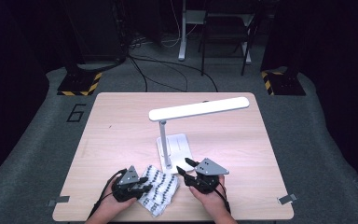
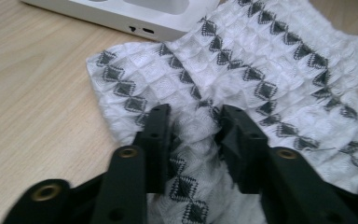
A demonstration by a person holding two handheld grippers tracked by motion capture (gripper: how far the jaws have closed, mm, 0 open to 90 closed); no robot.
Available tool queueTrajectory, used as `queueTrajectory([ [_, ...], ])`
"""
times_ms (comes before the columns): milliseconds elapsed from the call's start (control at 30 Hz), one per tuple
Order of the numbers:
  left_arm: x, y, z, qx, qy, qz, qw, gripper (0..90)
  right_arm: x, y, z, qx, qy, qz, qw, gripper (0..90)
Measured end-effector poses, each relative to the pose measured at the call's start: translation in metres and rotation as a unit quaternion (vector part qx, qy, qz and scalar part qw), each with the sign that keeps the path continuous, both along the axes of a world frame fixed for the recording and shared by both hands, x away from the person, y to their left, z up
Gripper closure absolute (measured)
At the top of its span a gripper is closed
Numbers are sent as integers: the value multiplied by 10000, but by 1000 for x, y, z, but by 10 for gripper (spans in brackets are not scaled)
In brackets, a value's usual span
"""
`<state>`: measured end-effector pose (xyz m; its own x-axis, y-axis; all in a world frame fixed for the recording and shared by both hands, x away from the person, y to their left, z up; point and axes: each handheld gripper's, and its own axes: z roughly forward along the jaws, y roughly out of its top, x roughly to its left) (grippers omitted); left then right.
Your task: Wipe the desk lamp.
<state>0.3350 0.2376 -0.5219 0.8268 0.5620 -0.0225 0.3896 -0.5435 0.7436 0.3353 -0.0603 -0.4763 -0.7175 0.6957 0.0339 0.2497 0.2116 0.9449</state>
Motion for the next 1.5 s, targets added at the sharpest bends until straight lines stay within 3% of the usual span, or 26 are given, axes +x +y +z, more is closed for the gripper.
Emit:
queueTrajectory([
  [100, 3, 7, 5, 96, 18, 133, 9999, 784, 1, -1, -1, 18, 39, -13, 10000, 541],
  [233, 9, 24, 13, 14, -35, 474, 9989, 800, 3, -4, -1, 68, 28, -35, 10000, 542],
  [367, 15, 45, 19, -231, -146, 1042, 9942, 803, 5, -8, -1, 264, 122, -94, 9995, 543],
  [433, 18, 56, 20, -244, -168, 1247, 9918, 802, 5, -10, -1, 308, 222, -138, 9992, 542],
  [467, 18, 56, 20, -244, -168, 1247, 9918, 802, 5, -10, -1, 308, 222, -138, 9992, 542],
  [567, 22, 62, 17, -275, -155, 1479, 9885, 792, 8, -12, -2, 389, 252, -144, 9988, 543],
  [633, 24, 63, 14, -284, -119, 1431, 9892, 707, 9, -13, -3, 398, 212, -136, 9989, 543],
  [733, 23, 58, 14, -352, -233, 1270, 9910, 506, 9, -13, -2, 387, 215, -136, 9989, 543],
  [867, 24, 48, 14, -321, -333, 1092, 9929, 414, 8, -12, -3, 428, 315, -177, 9984, 542],
  [900, 25, 46, 13, -315, -281, 1056, 9935, 352, 9, -13, -4, 397, 299, -154, 9986, 542],
  [933, 27, 43, 11, -242, -219, 1000, 9945, 352, 9, -13, -4, 397, 299, -154, 9986, 542],
  [967, 30, 38, 6, -30, -174, 873, 9960, 311, 9, -13, -4, 396, 292, -152, 9987, 542],
  [1233, 34, 30, -2, 128, -5, 802, 9967, 146, 9, -13, -5, 379, 353, -159, 9985, 541],
  [1300, 33, 28, -3, 200, -80, 758, 9969, 121, 9, -14, -6, 383, 347, -124, 9986, 541],
  [1500, 33, 27, -4, 235, -49, 763, 9968, 111, 9, -14, -6, 402, 429, -159, 9981, 539],
])
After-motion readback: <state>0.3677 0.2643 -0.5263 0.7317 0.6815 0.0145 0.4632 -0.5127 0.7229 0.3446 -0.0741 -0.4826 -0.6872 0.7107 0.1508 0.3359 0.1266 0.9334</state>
